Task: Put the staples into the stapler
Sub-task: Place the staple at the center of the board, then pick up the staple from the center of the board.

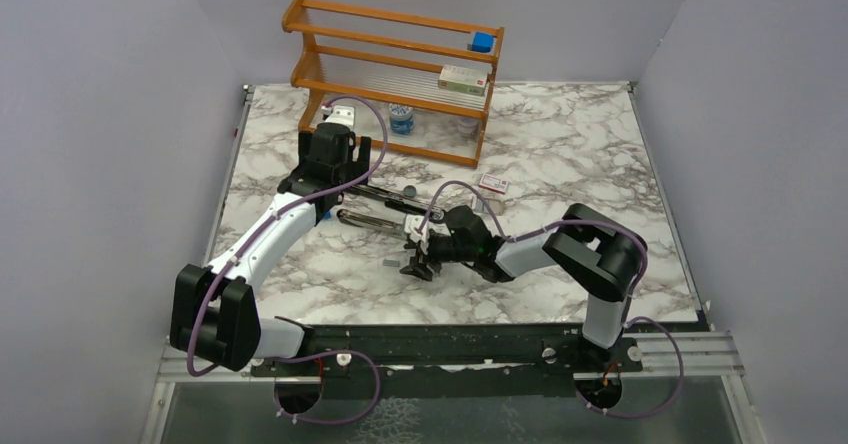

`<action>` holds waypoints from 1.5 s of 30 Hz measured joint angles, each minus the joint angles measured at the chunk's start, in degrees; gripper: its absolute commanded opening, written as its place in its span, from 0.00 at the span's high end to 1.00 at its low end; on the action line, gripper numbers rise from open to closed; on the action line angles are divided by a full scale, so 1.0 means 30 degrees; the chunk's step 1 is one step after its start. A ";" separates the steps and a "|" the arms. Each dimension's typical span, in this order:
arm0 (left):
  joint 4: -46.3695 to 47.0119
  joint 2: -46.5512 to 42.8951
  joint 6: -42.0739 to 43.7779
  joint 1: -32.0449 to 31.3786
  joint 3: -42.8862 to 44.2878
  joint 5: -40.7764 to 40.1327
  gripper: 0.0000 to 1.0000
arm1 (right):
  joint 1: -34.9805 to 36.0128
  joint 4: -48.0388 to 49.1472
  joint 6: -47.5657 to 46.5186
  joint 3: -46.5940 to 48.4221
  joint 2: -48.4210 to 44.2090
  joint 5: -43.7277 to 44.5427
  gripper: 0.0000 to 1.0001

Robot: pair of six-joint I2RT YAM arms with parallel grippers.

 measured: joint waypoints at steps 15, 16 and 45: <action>0.0000 0.0015 0.0000 0.0000 0.0007 0.0007 0.01 | -0.0124 0.0255 -0.0503 0.0765 0.1566 -0.1821 0.53; 0.0000 0.0015 0.0000 0.0000 0.0000 0.0007 0.01 | -0.0124 0.0262 -0.0510 0.0780 0.1596 -0.1829 0.53; -0.0007 0.0015 0.0000 0.0000 0.0007 0.0022 0.01 | -0.0117 0.0678 -0.0510 0.1413 0.2288 -0.1807 0.86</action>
